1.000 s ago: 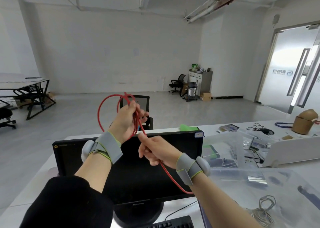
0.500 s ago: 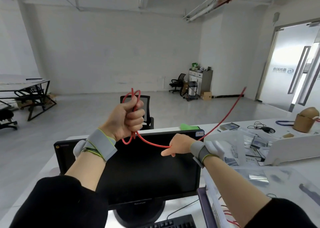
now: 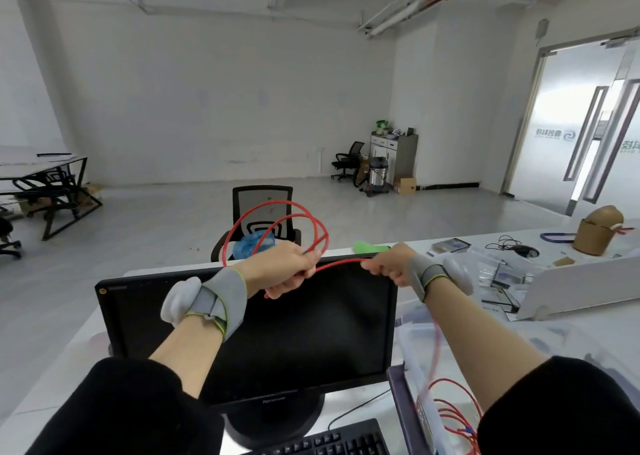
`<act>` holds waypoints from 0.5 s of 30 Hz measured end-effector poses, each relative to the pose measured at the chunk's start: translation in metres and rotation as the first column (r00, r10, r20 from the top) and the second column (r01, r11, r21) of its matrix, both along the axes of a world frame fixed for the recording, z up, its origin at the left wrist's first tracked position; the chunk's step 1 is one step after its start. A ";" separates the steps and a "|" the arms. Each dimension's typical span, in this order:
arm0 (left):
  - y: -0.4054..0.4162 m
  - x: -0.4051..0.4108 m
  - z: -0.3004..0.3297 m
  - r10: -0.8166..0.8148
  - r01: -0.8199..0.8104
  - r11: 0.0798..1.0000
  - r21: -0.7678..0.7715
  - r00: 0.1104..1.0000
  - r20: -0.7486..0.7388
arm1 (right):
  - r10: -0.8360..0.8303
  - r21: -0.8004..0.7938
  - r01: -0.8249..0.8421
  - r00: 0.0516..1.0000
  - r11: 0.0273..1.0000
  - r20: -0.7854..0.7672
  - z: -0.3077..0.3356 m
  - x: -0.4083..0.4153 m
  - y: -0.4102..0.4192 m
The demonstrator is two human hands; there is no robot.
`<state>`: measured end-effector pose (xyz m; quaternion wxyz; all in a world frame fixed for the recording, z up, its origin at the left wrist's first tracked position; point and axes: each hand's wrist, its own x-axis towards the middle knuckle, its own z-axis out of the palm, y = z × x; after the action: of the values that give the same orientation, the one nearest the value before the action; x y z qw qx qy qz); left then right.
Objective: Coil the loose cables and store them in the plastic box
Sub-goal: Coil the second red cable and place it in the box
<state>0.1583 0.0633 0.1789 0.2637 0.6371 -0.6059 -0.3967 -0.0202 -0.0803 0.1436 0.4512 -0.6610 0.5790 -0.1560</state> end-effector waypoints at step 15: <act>-0.014 0.001 -0.034 0.202 -0.308 0.945 -0.111 0.816 -0.542 | 0.266 -0.779 -0.117 0.962 0.616 0.066 0.019 0.054 0.079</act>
<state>0.1588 0.0496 0.1449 0.5303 0.5517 -0.4555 -0.4549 0.0338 -0.0017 0.1626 0.1901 -0.8313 0.3412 -0.3955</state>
